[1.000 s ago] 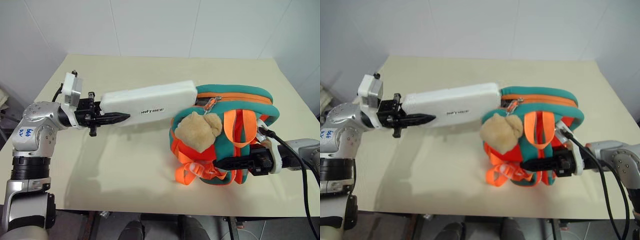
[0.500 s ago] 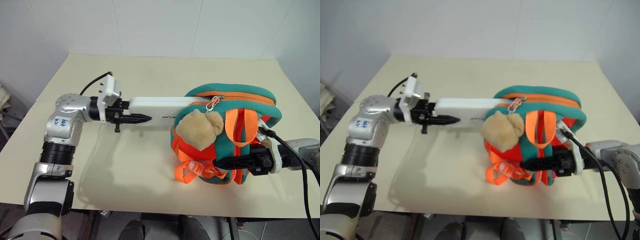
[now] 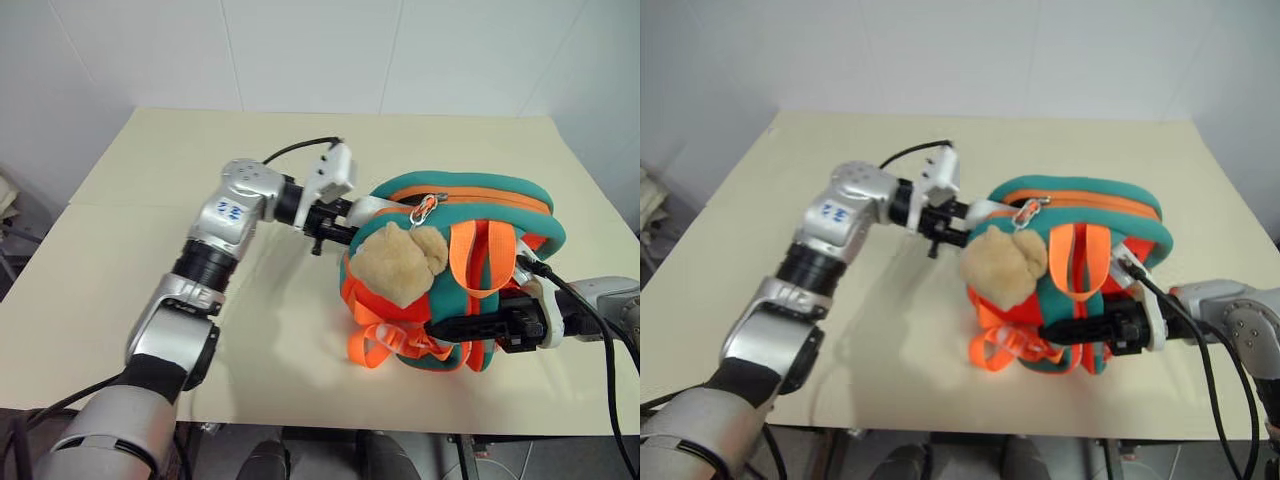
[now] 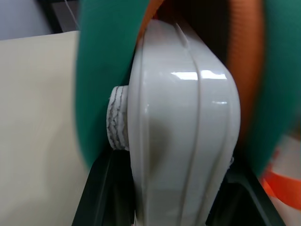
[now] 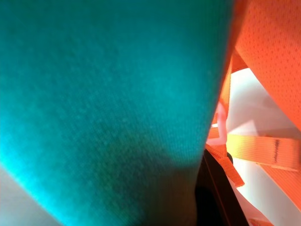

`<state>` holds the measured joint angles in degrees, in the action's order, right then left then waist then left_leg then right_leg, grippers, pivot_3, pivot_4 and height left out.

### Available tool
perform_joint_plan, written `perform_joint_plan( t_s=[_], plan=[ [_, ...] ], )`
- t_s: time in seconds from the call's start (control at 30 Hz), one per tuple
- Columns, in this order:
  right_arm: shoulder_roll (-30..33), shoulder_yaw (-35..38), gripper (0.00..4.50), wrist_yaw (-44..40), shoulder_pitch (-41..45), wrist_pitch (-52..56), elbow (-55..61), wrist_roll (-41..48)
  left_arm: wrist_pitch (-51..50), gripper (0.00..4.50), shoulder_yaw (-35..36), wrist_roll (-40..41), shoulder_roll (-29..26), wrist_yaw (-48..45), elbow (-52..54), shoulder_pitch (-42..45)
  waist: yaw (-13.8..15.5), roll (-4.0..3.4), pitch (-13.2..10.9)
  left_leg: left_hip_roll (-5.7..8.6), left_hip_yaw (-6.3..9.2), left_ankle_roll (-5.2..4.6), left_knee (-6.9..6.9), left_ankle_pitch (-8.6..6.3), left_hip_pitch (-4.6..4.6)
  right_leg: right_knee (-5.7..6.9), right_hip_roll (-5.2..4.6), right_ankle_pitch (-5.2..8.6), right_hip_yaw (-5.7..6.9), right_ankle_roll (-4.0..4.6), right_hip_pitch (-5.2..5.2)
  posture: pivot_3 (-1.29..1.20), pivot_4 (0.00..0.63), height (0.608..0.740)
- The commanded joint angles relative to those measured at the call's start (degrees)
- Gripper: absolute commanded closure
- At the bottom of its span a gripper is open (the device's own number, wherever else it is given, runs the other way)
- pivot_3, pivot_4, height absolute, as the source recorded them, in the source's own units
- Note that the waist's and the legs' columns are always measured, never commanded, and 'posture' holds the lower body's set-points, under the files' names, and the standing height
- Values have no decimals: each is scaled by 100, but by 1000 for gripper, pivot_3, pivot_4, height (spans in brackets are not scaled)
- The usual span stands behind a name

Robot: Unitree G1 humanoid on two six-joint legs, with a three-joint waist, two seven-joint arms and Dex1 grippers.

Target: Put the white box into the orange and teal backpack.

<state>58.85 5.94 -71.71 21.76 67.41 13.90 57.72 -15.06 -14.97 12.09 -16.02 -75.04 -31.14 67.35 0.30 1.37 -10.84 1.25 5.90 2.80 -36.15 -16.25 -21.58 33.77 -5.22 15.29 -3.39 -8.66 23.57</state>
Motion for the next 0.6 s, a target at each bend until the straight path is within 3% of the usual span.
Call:
perform_joint_plan(
  t_s=[0.03, 0.1, 0.3, 0.4, 0.6],
  plan=[
    [-18, 181, 3914, 110, -125, 35, 242, 157, -10, 3224, -231, -14, 316, -236, 180, 145, 5, 0, 0, 0, 0, -1, -1, -1, -1, 2, 0, 0, 0, -1, 0, 0, 150, 740],
    [-39, 248, 3914, 181, -188, 48, 291, 200, 39, 3224, -339, -204, 387, -78, 219, 54, 14, 0, 0, 0, 0, -2, -2, -1, -1, 4, -1, 0, -1, -1, 0, 0, 150, 740],
    [-74, 364, 3914, 374, -290, 54, 369, 323, -79, 1402, 65, -233, 182, 366, 448, -79, 70, 0, 0, 1, 0, -2, -12, -1, 0, 2, 0, 0, -1, -1, 0, 0, 150, 740],
    [-88, 404, 3914, 449, -330, 38, 387, 374, -401, 540, 568, 275, -153, 180, 808, -151, 36, 0, -1, -1, 0, -1, -11, 0, 1, 9, 2, 0, -4, -1, 4, 0, 150, 740],
    [-123, 331, 3914, 459, -335, -51, 326, 335, -783, 540, 1093, 884, -1330, -579, 1569, -720, -54, -2, -1, -7, -1, -1, 0, 0, 2, 22, 5, 0, -5, -1, 6, 0, 150, 740]
  ],
)
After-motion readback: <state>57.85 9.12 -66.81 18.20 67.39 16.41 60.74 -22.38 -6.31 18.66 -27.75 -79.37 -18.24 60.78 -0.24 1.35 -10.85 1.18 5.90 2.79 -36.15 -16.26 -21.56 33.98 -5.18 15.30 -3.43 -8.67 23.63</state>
